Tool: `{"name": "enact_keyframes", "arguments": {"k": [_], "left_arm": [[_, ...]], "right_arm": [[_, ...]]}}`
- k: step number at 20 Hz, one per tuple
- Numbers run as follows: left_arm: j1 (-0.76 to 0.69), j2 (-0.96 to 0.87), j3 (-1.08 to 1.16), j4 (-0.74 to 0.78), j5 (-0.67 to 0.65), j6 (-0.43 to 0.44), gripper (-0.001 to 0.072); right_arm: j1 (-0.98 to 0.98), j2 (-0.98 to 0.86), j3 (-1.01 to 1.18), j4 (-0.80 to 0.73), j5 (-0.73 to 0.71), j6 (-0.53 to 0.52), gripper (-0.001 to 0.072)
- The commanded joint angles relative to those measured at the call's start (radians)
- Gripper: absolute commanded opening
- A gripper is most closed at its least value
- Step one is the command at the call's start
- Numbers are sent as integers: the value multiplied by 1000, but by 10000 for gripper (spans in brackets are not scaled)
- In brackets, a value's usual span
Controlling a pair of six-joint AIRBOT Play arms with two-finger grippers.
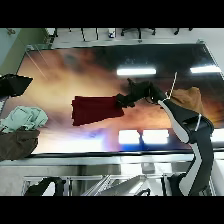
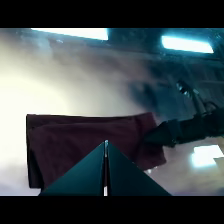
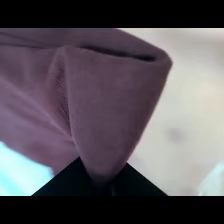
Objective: Fold the shirts.
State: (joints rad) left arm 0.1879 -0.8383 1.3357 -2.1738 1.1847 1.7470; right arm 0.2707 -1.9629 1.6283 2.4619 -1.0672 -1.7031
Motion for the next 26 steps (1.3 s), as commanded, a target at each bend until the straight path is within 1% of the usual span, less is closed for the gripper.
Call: {"name": "enact_keyframes", "arguments": {"k": [1,4,7,12,15,18,20,22,23,26], "left_arm": [[0,1,0,0,12,0,15],[0,1,0,0,23,0,15],[0,1,0,0,23,0,15],[0,1,0,0,24,0,15],[0,1,0,0,30,-1,15],[0,1,0,0,31,-1,15],[0,1,0,0,31,-1,15],[0,1,0,0,35,-1,16],[0,1,0,0,47,-1,15],[0,1,0,0,76,-1,15]], "right_arm": [[-49,73,90,8,-32,-1,26],[-168,164,153,9,-69,8,26],[-327,261,166,8,-77,21,26],[-620,340,166,11,-77,92,26],[-742,351,166,11,-86,150,26],[-808,354,166,-4,-158,252,25],[-829,376,166,-39,-148,320,25],[-848,401,166,-43,-124,347,25],[-852,411,166,-55,-137,367,25],[-856,446,164,-196,-242,515,24]]}}
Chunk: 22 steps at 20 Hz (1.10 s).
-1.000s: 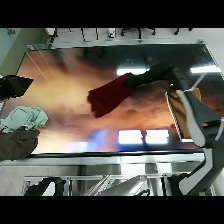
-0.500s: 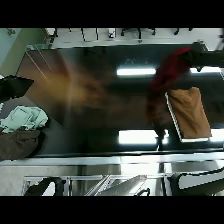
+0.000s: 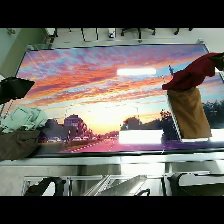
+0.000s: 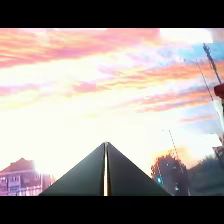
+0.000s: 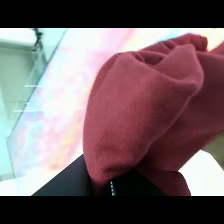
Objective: Fold the shirts.
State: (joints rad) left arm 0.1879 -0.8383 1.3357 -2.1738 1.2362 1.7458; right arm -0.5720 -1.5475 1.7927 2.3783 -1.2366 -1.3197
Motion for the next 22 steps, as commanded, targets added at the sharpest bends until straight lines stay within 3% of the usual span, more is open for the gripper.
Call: {"name": "enact_keyframes", "arguments": {"k": [1,7,12,16,17,18,19,22], "left_arm": [[-1,1,0,0,29,0,15],[-2,1,0,0,32,1,15],[-2,1,0,0,32,8,15],[-2,1,0,0,33,11,15],[-2,1,0,0,33,11,15],[-2,1,0,0,33,11,15],[-2,1,0,0,33,11,15],[-2,1,0,0,33,12,15]], "right_arm": [[-12,52,-2,-182,-100,181,23],[-12,251,-132,-593,-257,366,23],[-12,412,-476,-750,-241,468,25],[-13,431,-673,-754,-196,478,37],[-13,419,-692,-733,-201,448,125],[-13,404,-695,-705,-213,391,453],[-13,394,-695,-668,-230,315,709],[-13,394,-645,-646,-241,243,708]]}}
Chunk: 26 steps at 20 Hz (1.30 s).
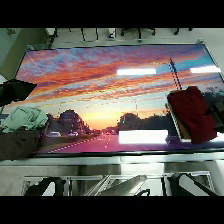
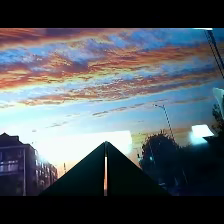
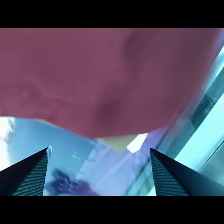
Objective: Fold the shirts.
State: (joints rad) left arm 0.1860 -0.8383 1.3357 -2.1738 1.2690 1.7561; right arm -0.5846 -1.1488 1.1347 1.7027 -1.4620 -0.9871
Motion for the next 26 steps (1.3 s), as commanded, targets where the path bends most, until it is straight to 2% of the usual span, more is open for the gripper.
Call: {"name": "enact_keyframes", "arguments": {"k": [1,3,5,6,8,11,13,19,22,26], "left_arm": [[0,1,0,0,0,2,15],[0,1,0,0,1,2,15],[-1,1,0,-1,1,0,15],[-1,1,0,-2,7,-6,15],[-5,1,-1,-1,48,-14,15],[-85,5,-37,1,56,-32,15],[-176,34,-141,2,6,-75,15],[-457,131,-494,8,-107,-197,15],[-507,153,-547,8,-143,-222,15],[-510,186,-552,9,-153,-231,15]], "right_arm": [[-1,-4,46,30,-15,-101,708],[2,-4,120,43,-13,-118,708],[2,-3,167,145,8,-167,701],[3,-2,170,212,17,-196,585],[42,-2,169,315,37,-276,48],[204,-1,161,315,67,-332,25],[361,24,105,314,117,-373,24],[922,211,-259,299,414,-397,25],[985,213,-277,300,448,-398,25],[991,213,-277,301,405,-398,26]]}}
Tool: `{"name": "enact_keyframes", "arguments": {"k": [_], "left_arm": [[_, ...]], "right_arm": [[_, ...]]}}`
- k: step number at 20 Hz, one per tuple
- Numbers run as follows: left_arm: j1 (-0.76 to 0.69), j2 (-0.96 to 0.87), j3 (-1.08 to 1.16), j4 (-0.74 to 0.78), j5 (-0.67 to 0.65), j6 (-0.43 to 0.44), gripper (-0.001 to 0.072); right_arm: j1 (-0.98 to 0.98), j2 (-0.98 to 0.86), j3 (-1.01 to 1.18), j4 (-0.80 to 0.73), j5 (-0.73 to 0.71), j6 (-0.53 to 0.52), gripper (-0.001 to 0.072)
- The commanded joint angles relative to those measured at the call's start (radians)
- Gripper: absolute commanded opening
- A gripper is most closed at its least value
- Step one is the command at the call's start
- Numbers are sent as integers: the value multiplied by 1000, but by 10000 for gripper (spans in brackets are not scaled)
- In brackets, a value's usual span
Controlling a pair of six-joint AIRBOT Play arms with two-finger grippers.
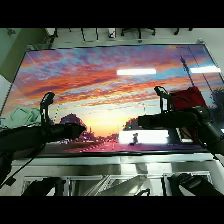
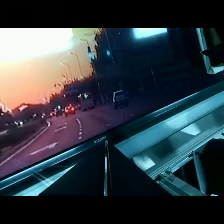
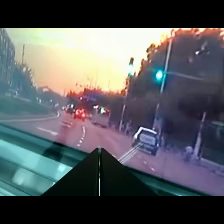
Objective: Fold the shirts.
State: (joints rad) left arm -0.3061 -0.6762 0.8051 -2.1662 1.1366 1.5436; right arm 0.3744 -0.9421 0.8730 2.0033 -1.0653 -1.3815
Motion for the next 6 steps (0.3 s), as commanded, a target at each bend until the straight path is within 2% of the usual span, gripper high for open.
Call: {"name": "enact_keyframes", "arguments": {"k": [1,6], "left_arm": [[-18,33,-21,1,-22,-19,15],[-18,42,-21,1,-27,-19,15]], "right_arm": [[32,6,-15,-2,8,-3,26],[32,6,-15,-2,8,-3,26]]}}
